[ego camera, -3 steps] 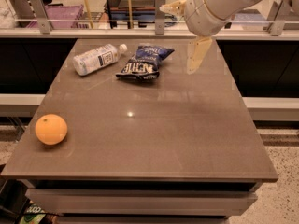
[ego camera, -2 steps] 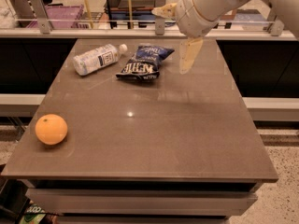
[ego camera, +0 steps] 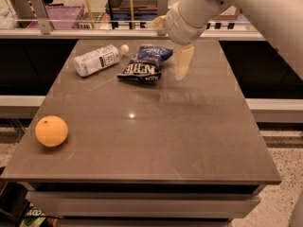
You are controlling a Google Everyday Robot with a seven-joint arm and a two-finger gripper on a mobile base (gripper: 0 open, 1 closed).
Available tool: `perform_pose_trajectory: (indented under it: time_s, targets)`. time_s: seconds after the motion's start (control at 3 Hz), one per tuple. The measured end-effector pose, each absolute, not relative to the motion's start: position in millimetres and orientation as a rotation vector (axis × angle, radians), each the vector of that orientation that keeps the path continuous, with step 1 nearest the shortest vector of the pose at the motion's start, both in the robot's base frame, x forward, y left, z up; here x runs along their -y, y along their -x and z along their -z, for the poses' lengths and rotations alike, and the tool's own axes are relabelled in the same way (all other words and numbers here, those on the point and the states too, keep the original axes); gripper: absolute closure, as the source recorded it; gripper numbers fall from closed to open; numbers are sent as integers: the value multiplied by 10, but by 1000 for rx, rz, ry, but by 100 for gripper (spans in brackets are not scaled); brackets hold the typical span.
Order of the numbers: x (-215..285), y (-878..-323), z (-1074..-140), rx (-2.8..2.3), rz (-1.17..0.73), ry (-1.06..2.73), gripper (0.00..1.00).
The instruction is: Move blue chip bag near orange
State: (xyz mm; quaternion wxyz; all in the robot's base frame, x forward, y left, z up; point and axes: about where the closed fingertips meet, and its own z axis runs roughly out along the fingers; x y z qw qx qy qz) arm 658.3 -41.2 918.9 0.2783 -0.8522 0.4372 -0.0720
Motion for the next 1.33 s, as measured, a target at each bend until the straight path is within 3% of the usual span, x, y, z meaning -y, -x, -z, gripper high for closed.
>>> perform_pose_trajectory:
  time_s: [1.33]
  targets:
    - [158,-6898,-8785,-877,190,2411,0]
